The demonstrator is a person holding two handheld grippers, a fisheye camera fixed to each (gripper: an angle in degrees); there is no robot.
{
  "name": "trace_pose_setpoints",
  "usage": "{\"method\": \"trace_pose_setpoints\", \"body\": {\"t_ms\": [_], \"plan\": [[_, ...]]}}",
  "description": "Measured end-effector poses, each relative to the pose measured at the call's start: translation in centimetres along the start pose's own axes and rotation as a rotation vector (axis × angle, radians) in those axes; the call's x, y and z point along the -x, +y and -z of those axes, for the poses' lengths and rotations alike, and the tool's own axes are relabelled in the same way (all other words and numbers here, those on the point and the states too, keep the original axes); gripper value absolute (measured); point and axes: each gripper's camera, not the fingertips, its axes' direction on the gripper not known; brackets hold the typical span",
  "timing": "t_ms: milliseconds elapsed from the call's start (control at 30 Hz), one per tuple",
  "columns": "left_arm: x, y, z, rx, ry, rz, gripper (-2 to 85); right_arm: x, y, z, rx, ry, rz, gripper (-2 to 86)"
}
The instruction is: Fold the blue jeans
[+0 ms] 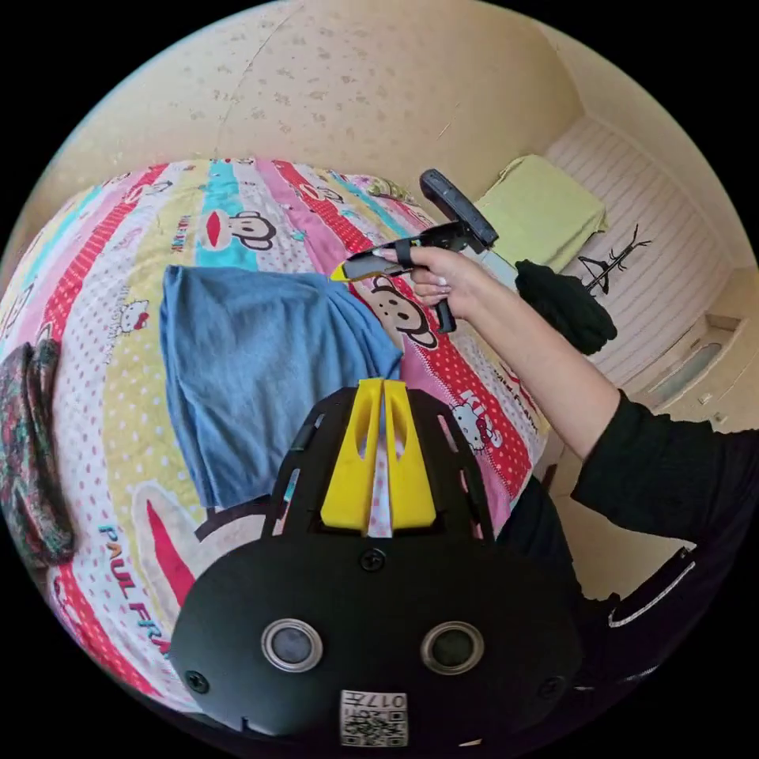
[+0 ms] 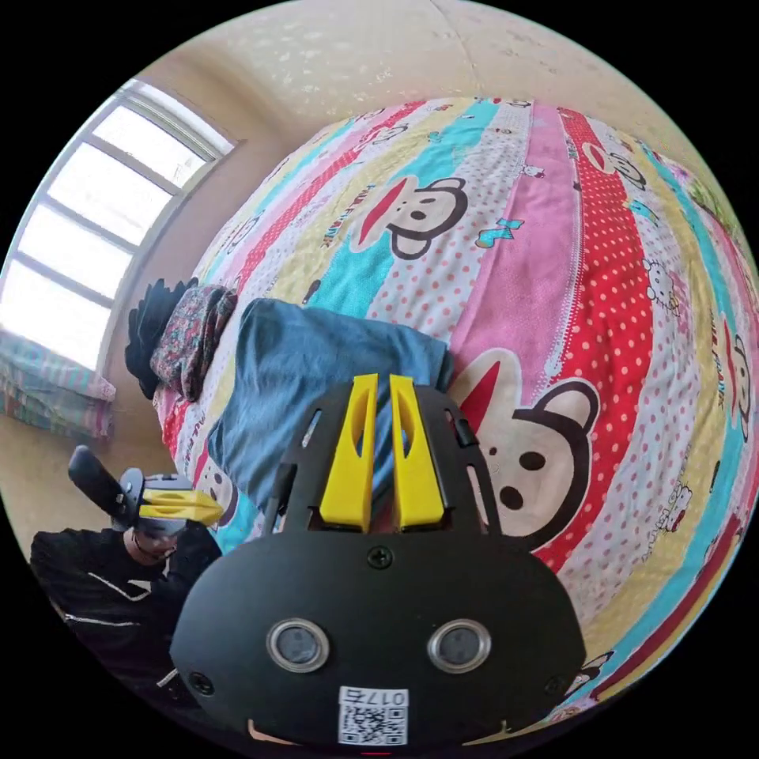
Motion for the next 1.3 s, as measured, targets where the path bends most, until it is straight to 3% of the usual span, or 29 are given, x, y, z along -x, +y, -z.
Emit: {"method": "trace_pose_setpoints", "body": {"t_ms": [100, 233, 400, 567, 767, 867, 933, 1000, 1067, 1133, 1300], "plan": [[4.0, 2.1, 1.1, 0.034, -0.087, 0.153, 8.1, 0.5, 6.7, 1.0, -0.052, -0.055, -0.086, 12.7], [7.2, 5.4, -1.1, 0.104, 0.065, 0.42, 11.5, -0.2, 13.2, -1.4, -0.039, -0.256, -0.22, 14.1], [6.0, 5.1, -2.7, 0.129, -0.042, 0.484, 11.1, -0.5, 16.6, -4.0, -0.108, -0.346, -0.403, 14.2], [5.2, 2.6, -2.8, 0.277, -0.048, 0.357, 6.3, -0.3, 15.0, -5.1, 0.012, -0.205, -0.389, 7.0], [0.6, 5.1, 6.3, 0.216, 0.07, 0.207, 5.6, 4.4, 19.8, 3.3, -0.054, -0.199, -0.209, 3.3], [-2.2, 9.8, 7.4, 0.267, 0.053, 0.147, 5.8, 5.7, 24.1, 2.0, 0.042, -0.141, -0.168, 3.4], [-2.6, 14.4, 6.3, 0.311, 0.018, 0.219, 6.3, 5.1, 26.5, -0.7, 0.122, -0.137, -0.193, 4.0], [-2.6, 16.9, 7.3, 0.251, 0.019, 0.318, 7.3, 4.1, 29.3, -0.3, 0.038, -0.269, -0.264, 6.2], [-3.7, 17.9, 9.3, 0.174, 0.018, 0.334, 7.8, 4.8, 30.4, 1.4, -0.004, -0.229, -0.238, 8.5], [-6.7, 17.4, 10.8, 0.157, -0.001, 0.21, 8.6, 5.8, 31.0, 2.4, -0.025, -0.153, -0.217, 9.8], [-11.9, 15.5, 9.4, 0.211, 0.12, 0.043, 11.9, 5.7, 30.5, -1.4, 0.098, -0.325, -0.274, 11.9]]}}
